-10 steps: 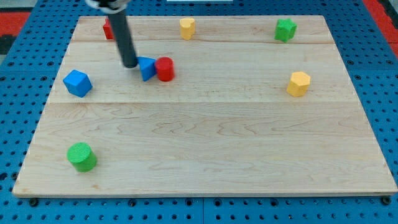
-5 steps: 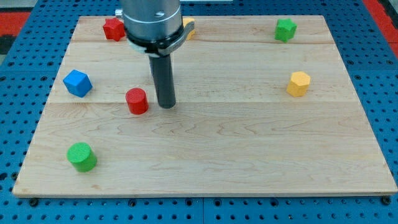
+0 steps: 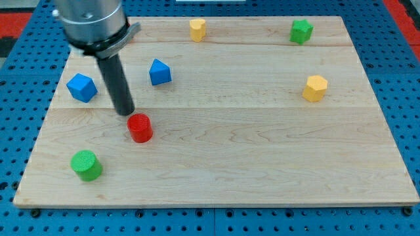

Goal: Push the red circle towards the bottom center of the board

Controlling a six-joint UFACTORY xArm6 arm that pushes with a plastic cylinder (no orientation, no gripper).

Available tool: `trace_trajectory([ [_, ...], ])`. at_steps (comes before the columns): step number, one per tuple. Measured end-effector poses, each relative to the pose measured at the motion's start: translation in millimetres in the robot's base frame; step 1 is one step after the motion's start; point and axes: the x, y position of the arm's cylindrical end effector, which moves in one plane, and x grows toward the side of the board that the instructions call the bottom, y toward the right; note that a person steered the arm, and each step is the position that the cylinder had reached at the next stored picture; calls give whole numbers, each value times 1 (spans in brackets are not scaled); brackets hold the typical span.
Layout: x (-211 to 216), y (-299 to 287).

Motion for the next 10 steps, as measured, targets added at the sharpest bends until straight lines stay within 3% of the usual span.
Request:
trace_trajectory([
  [1, 32, 14],
  [2, 39, 73],
  [5, -16, 112],
  [6, -11, 131],
  [7, 11, 132],
  [8, 68, 134],
  [9, 26, 143],
  [10, -44, 87],
])
